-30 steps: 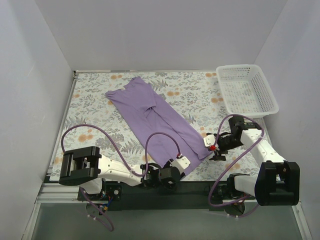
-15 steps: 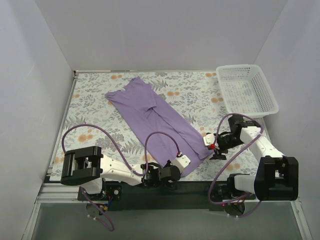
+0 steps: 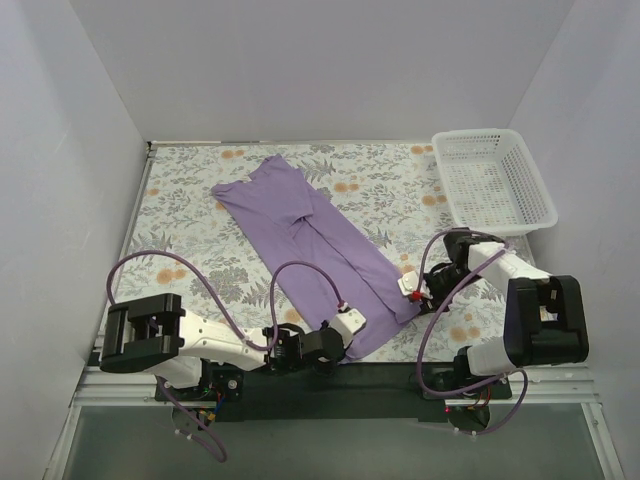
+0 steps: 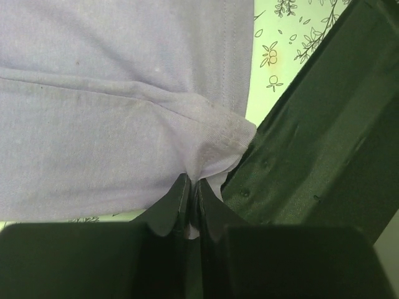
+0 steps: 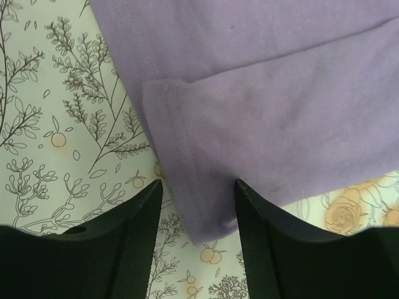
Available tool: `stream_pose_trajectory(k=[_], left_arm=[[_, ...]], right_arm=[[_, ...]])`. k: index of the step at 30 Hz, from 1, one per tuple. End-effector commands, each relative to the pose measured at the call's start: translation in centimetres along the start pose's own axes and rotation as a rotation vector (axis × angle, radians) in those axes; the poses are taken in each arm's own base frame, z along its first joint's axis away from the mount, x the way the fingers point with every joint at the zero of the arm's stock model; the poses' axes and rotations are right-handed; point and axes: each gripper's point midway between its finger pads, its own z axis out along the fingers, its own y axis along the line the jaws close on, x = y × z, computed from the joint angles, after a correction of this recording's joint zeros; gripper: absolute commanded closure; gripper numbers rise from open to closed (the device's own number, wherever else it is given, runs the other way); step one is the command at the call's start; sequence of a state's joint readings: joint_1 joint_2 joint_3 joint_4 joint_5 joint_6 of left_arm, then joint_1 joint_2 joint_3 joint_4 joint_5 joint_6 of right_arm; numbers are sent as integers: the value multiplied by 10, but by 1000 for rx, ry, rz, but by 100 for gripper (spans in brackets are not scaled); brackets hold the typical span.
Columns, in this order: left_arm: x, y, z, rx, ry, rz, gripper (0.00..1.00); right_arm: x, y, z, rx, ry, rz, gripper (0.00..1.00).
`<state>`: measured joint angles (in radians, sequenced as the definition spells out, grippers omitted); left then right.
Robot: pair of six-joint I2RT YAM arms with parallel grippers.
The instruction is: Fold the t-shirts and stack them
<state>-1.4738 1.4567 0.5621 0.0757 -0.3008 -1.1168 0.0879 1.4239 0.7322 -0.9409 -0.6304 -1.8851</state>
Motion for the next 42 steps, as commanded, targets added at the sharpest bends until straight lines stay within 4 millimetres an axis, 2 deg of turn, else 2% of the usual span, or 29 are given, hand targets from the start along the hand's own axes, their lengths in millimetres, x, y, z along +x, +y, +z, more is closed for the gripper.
stream_pose_trajectory(k=[1, 4, 7, 10, 11, 14, 17, 18, 19, 21, 22, 23, 24, 25, 27, 28, 29, 30, 31, 32, 33, 34, 36, 38, 39, 40, 42], left_arm=[[2, -3, -5, 39, 4, -44, 100], [3, -3, -4, 46, 1, -66, 100], [4, -2, -3, 55, -4, -90, 100], [4, -4, -4, 71, -4, -105, 100], [4, -5, -5, 75, -4, -106, 100], [-2, -6, -11, 95, -18, -123, 100], [-14, 0, -23, 116, -55, -162, 100], [-25, 0, -32, 144, -91, -179, 100], [-28, 12, -34, 128, -103, -203, 100], [-39, 22, -42, 132, -140, -235, 100], [-52, 32, -49, 135, -179, -266, 100], [-56, 38, -53, 134, -193, -273, 100], [-66, 45, -59, 132, -228, -287, 100], [-69, 60, -60, 108, -229, -313, 100], [-82, 73, -65, 95, -249, -323, 100], [-84, 91, -65, 58, -247, -354, 100], [-80, 99, -64, 45, -214, -369, 100], [-82, 108, -64, 27, -212, -375, 100], [-84, 130, -65, -22, -216, -418, 100], [-83, 139, -65, -37, -212, -438, 100], [-87, 148, -66, -51, -218, -453, 100], [-89, 169, -68, -97, -231, -500, 100], [-94, 190, -71, -135, -224, -561, 100], [-98, 220, -78, -199, -253, -623, 100], [-101, 226, -79, -194, -257, -633, 100], [-109, 240, -85, -220, -284, -637, 100], [-111, 248, -84, -221, -274, -642, 100]], right_arm=[[14, 12, 13, -53, 76, -35, 44], [20, 17, 20, -64, 119, -74, 48], [26, 27, 29, -85, 155, -89, 61], [27, 27, 31, -77, 161, -74, 84], [25, 23, 29, -65, 161, -54, 98], [12, 15, 23, -29, 126, -54, 99], [-12, 0, 8, 14, 71, -61, 99], [-26, -15, -1, 45, 36, -76, 99], [-33, -19, -4, 50, 14, -66, 99], [-50, -33, -8, 67, -27, -63, 99], [-61, -48, -14, 89, -36, -50, 99], [-73, -54, -11, 76, -50, -63, 99], [-78, -61, -6, 54, -55, -42, 99], [-93, -83, -13, 85, -64, -29, 99], [-115, -102, -6, 78, -79, -24, 99], [-117, -119, 1, 79, -80, -4, 99], [-136, -145, -8, 125, -92, 19, 99], [-139, -160, 6, 107, -81, 45, 99], [-144, -176, 8, 119, -81, 59, 99], [-166, -206, -5, 180, -100, 73, 99], [-159, -218, 13, 155, -81, 114, 99], [-161, -230, 17, 163, -83, 138, 99], [-169, -264, 24, 194, -91, 189, 99], [-171, -283, 29, 215, -92, 209, 99], [-170, -296, 34, 231, -88, 224, 99], [-169, -302, 37, 239, -84, 231, 99], [-164, -312, 46, 249, -72, 253, 99]])
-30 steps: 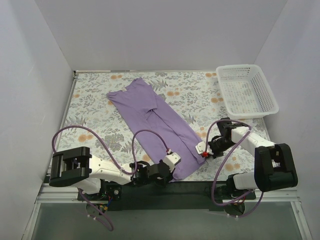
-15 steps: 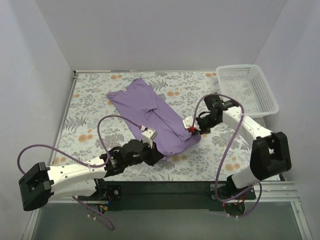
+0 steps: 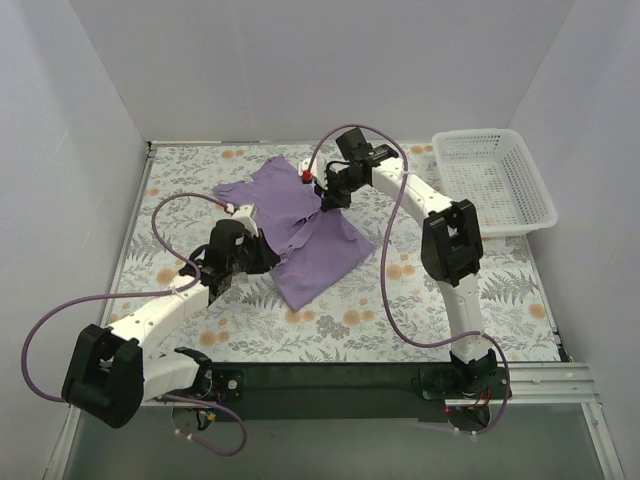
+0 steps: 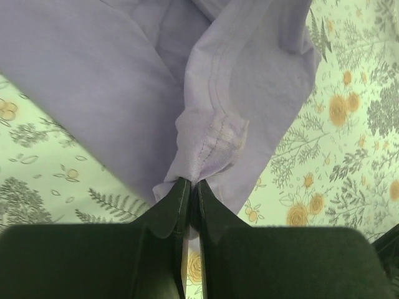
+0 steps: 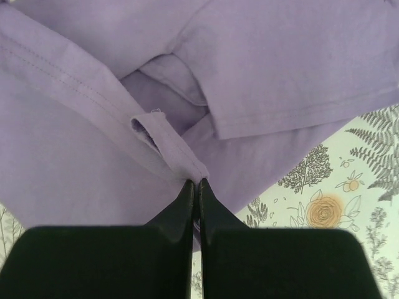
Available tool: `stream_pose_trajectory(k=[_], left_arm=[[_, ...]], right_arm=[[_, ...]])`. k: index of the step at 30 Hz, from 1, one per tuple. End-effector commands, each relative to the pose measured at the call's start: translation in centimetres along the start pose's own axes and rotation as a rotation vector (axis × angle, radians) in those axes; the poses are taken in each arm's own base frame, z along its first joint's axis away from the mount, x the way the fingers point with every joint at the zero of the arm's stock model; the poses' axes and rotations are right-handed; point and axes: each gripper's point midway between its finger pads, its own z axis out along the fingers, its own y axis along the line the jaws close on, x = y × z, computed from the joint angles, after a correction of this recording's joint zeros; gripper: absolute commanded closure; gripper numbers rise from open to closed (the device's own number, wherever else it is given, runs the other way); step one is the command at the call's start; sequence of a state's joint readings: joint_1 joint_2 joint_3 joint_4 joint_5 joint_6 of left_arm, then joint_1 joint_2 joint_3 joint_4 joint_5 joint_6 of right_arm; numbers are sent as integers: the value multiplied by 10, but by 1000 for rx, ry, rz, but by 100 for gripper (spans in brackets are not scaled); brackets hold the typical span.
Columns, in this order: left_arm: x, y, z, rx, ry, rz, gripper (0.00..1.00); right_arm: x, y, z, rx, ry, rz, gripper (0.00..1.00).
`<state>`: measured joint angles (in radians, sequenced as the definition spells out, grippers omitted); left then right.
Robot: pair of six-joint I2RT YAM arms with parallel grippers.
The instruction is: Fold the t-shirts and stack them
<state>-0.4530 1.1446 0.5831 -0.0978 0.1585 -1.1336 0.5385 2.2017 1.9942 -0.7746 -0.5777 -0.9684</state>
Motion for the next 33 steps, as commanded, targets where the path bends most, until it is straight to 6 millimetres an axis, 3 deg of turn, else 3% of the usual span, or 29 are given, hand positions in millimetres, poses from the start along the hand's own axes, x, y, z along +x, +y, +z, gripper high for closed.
stream_pose_trajectory(k=[1, 16, 33], left_arm=[[-35, -6, -3, 39, -35, 12, 100], [-46, 35, 18, -3, 6, -58, 100], [-61, 65, 44, -55, 18, -106, 100]], right_arm=[[-7, -17, 6, 52, 4, 92, 99], [-5, -58, 18, 228, -18, 182, 99], [11, -75, 35, 286, 12, 232, 99]])
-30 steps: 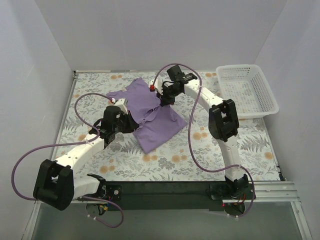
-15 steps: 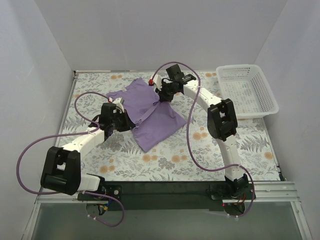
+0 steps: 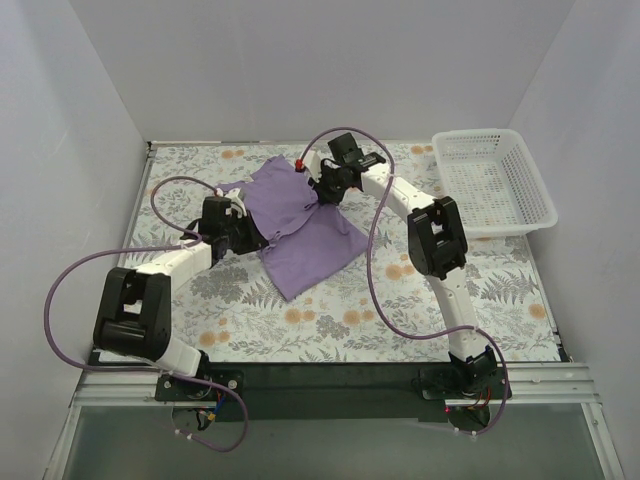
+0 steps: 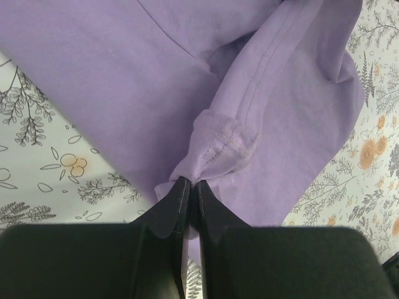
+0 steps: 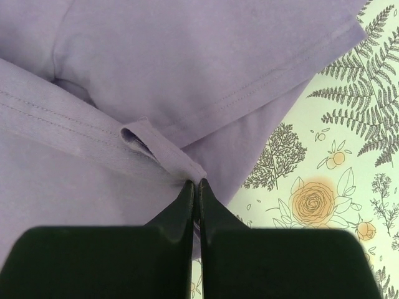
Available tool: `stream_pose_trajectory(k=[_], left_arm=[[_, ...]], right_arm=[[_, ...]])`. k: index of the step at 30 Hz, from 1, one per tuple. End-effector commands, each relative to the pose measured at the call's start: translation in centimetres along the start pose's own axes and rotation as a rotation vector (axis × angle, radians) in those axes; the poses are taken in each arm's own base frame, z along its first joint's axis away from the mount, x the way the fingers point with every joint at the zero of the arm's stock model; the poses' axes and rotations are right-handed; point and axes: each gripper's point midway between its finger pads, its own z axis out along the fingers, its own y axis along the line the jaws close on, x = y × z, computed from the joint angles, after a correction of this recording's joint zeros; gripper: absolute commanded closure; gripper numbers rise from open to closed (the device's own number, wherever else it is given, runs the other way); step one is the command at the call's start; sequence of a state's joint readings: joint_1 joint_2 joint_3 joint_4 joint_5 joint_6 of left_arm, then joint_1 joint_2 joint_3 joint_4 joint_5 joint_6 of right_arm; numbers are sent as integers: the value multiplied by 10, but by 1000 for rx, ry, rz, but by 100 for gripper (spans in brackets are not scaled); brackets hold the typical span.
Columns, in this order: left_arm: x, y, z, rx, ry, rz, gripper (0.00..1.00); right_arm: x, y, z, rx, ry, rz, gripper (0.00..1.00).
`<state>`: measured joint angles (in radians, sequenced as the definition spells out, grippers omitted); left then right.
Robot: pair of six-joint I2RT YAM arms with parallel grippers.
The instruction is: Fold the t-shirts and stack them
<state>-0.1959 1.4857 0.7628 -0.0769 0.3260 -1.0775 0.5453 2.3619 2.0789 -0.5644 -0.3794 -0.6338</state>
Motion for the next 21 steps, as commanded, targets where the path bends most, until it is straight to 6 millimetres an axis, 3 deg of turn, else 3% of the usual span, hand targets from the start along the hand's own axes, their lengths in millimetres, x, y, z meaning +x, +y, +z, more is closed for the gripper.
stream_pose_trajectory(k=[1, 3, 4, 5, 7, 9, 11, 13, 14, 15, 16, 17, 18, 19, 21], left_arm=[[-26, -6, 1, 13, -55, 26, 100], [-32, 2, 5, -32, -58, 8, 97], [-36, 6, 5, -59, -68, -6, 87], [-46, 15, 4, -118, -106, -11, 66], [-73, 17, -5, -171, -180, -21, 53], [-109, 12, -25, -225, -276, 10, 42], [-128, 6, -44, -252, -331, 35, 39], [-131, -3, -57, -235, -328, 64, 39], [-129, -14, -66, -192, -323, 66, 38], [-115, -17, -68, -170, -276, 49, 39], [-95, -26, -71, -106, -227, 2, 40], [-79, -29, -72, -79, -188, -42, 41], [-58, -35, -73, -30, -126, -81, 42], [-16, -24, -67, -28, -36, -138, 43], [16, -32, -73, 20, 0, -269, 44]], right_arm=[[-24, -17, -3, 69, -58, -13, 99], [-26, -27, 0, 131, -55, 19, 89], [-27, -35, -1, 181, -54, 48, 65], [-28, -50, -6, 289, -42, 136, 46], [-42, -67, -17, 382, -75, 164, 25], [-56, -78, -39, 441, -112, 183, 19], [-68, -82, -66, 420, -172, 195, 18], [-55, -68, -73, 319, -183, 200, 17], [-65, -54, -97, 187, -269, 166, 17], [-36, -32, -92, 75, -244, 180, 17], [-23, -30, -107, 18, -269, 165, 17], [-25, -14, -119, -64, -316, 167, 17], [0, 0, -115, -113, -271, 236, 17], [12, 6, -117, -138, -253, 242, 17], [46, 22, -116, -170, -158, 334, 21]])
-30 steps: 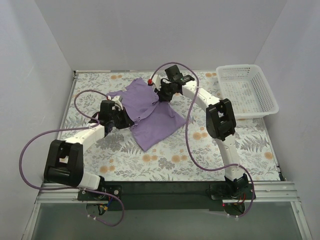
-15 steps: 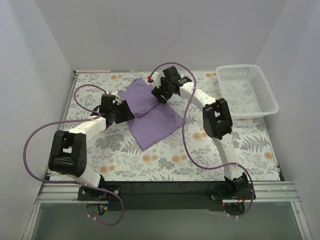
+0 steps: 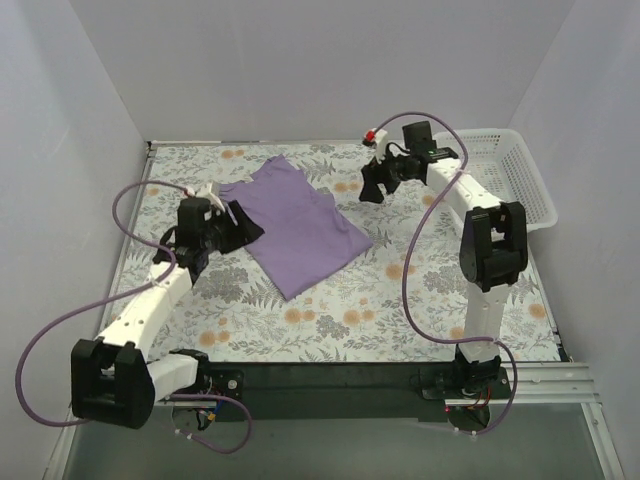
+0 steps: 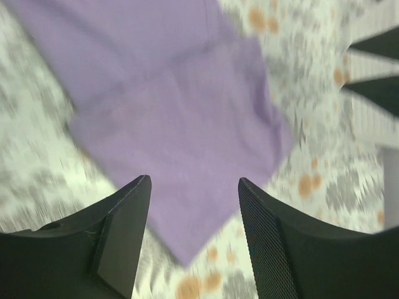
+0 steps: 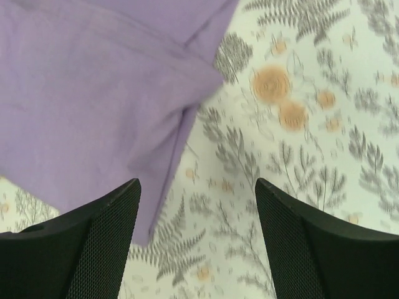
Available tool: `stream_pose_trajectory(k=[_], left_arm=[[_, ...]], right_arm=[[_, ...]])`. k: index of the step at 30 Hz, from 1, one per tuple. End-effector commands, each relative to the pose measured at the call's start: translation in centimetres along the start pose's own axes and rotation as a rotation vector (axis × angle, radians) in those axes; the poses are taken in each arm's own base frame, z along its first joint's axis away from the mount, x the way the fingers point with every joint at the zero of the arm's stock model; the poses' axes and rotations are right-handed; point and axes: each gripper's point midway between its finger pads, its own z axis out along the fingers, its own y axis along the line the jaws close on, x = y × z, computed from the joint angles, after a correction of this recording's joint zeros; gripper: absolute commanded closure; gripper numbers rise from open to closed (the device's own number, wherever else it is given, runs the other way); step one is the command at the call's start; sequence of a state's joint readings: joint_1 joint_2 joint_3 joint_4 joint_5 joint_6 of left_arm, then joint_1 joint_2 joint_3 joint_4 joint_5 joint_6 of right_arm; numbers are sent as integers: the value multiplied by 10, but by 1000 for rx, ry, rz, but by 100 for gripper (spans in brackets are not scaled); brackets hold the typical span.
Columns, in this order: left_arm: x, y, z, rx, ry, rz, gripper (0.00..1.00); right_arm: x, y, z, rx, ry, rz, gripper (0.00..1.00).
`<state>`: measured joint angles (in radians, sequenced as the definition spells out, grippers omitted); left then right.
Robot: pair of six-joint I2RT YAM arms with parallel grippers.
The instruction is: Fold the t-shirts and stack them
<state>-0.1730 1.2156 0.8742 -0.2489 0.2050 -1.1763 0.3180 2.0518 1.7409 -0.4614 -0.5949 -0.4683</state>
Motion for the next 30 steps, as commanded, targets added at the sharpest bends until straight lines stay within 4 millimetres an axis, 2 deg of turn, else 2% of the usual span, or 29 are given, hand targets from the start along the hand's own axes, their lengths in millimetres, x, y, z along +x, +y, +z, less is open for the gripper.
stream_pose_trajectory(k=[1, 2, 4, 5, 6, 12, 15, 17, 18, 21, 24, 25, 26, 28, 30], left_arm=[[104, 1, -24, 53, 286, -254, 44], [130, 8, -32, 42, 308, -332, 44], [148, -2, -38, 86, 314, -367, 44], [159, 3, -40, 75, 302, -381, 44], [166, 0, -42, 71, 313, -406, 44], [195, 5, -32, 29, 373, -438, 43], [202, 7, -24, 6, 396, -451, 42], [204, 10, -19, -21, 401, -447, 43], [203, 12, -17, -33, 393, -441, 43], [201, 15, -15, -51, 380, -432, 43], [202, 17, -12, -66, 386, -428, 43], [203, 18, -11, -73, 388, -426, 43], [202, 19, -11, -77, 387, -423, 44], [199, 18, -12, -76, 374, -413, 46], [193, 20, -16, -93, 354, -391, 47]], right_arm=[[57, 48, -7, -201, 92, 126, 22], [68, 52, -9, -198, 116, 146, 22], [87, 58, -8, -193, 153, 181, 23], [100, 59, -6, -179, 184, 217, 23], [105, 58, -5, -173, 196, 232, 23], [126, 60, 5, -176, 237, 312, 23], [136, 67, 11, -212, 250, 360, 29], [143, 70, 15, -231, 258, 385, 43], [146, 70, 15, -229, 265, 389, 53], [153, 66, 15, -209, 282, 399, 64], [156, 65, 13, -208, 284, 415, 82], [158, 67, 11, -210, 287, 420, 94], [160, 69, 9, -213, 289, 424, 99], [166, 78, 4, -222, 299, 430, 99], [177, 95, -8, -240, 323, 430, 99]])
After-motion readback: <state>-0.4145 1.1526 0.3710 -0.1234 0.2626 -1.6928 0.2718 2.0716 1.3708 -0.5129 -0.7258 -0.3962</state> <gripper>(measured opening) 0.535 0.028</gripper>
